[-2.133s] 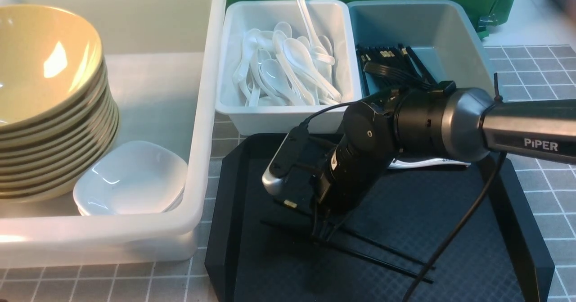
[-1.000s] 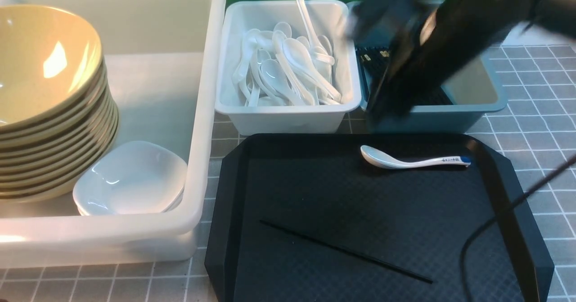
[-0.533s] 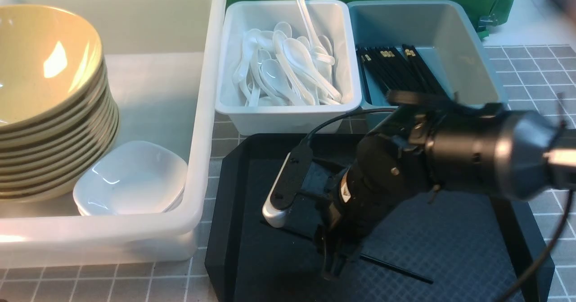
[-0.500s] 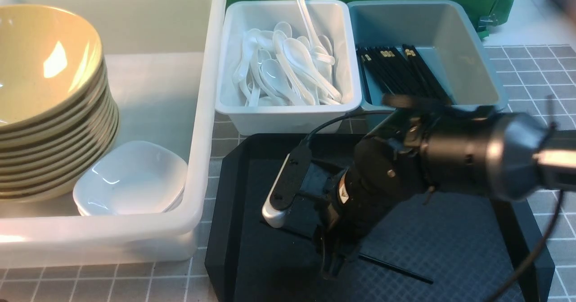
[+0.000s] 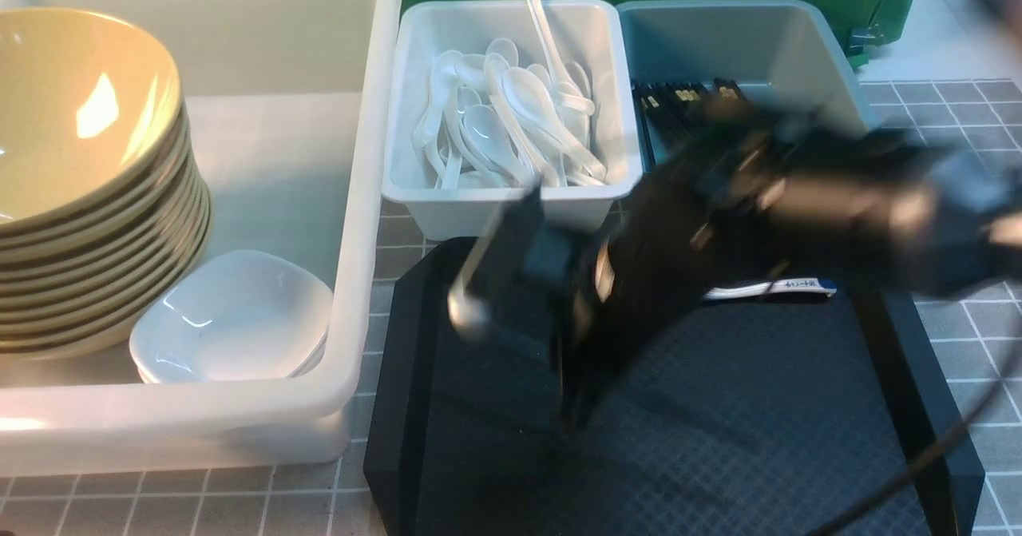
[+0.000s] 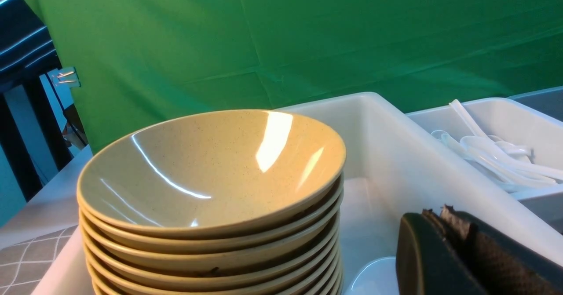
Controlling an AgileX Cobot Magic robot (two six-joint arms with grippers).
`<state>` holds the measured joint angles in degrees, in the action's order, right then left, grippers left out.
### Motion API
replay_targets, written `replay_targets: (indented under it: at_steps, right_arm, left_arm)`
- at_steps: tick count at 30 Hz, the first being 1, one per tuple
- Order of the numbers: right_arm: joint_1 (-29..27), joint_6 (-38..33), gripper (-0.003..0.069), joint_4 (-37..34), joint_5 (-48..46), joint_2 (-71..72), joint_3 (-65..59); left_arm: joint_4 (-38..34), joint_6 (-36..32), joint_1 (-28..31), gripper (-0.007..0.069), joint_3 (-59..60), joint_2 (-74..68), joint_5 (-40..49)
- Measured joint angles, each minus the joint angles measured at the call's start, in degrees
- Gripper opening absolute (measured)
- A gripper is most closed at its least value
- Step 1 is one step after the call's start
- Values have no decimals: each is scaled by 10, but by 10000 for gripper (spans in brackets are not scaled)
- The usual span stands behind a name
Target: On grey table put chopsticks spoon bowls plates into blue grey white boxes.
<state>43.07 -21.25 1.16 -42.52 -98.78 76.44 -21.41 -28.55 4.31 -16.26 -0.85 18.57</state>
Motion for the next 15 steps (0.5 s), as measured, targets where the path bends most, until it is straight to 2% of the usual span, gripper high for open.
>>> replay_targets:
  at_steps: [4,7,8,10,11,12,13,14,15]
  right_arm:
    - [-39,-9,53,52,114,68,20]
    - [-147,13,63,76,310,67,31]
    - [-168,31,76,77,341,53,39]
    - [-202,62,100,79,356,31,53]
    - [-229,97,144,80,356,2,71]
    - [-229,101,152,80,356,-2,73]
    - [-245,117,185,80,352,-20,82]
    - [-264,141,272,81,336,-56,100]
    - [-269,146,305,81,322,-71,107]
  left_arm:
    - [0,0,0,-8,0,0,-1]
    - [0,0,0,-8,0,0,-1]
    - [0,0,0,-8,0,0,-1]
    - [0,0,0,-8,0,0,-1]
    - [0,0,0,-8,0,0,-1]
    - [0,0,0,-8,0,0,-1]
    - [0,0,0,-8,0,0,-1]
    - [0,0,0,-8,0,0,-1]
    - [0,0,0,-8,0,0,-1]
